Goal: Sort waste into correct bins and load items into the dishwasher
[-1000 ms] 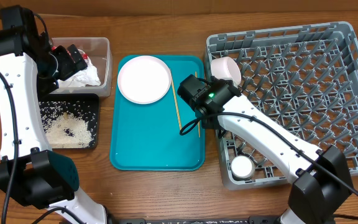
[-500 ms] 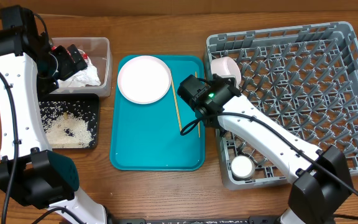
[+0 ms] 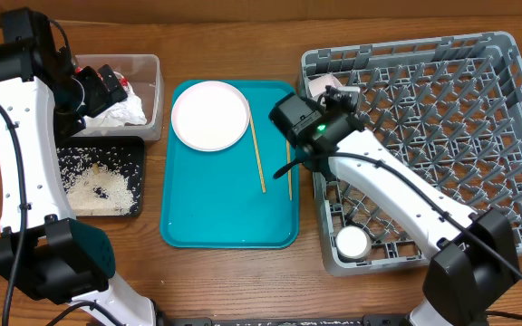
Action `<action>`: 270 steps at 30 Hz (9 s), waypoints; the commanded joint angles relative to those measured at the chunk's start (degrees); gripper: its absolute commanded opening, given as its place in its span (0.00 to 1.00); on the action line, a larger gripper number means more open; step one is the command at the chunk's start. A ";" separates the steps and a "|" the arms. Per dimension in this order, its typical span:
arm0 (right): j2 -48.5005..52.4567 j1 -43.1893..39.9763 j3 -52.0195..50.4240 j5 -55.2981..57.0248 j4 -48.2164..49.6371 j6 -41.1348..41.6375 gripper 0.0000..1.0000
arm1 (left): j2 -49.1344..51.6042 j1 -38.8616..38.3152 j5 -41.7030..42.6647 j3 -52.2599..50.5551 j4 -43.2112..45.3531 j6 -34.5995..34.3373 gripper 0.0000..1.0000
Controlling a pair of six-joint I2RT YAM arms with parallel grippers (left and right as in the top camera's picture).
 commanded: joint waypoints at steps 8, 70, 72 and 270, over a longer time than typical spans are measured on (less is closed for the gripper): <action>-0.42 -1.68 1.03 2.78 1.22 0.11 0.04 | -1.25 -0.07 -0.42 0.63 0.11 0.70 1.00; 7.76 2.43 2.16 6.69 -27.82 26.80 0.04 | -1.25 -0.07 -0.42 0.63 0.11 0.70 1.00; 7.76 3.39 2.16 6.16 -27.82 26.77 0.04 | -1.25 -0.07 -0.42 0.63 0.11 0.70 1.00; 6.88 -15.87 33.57 -48.13 1.27 -22.80 1.00 | -1.25 -0.07 -0.42 0.63 0.24 0.70 1.00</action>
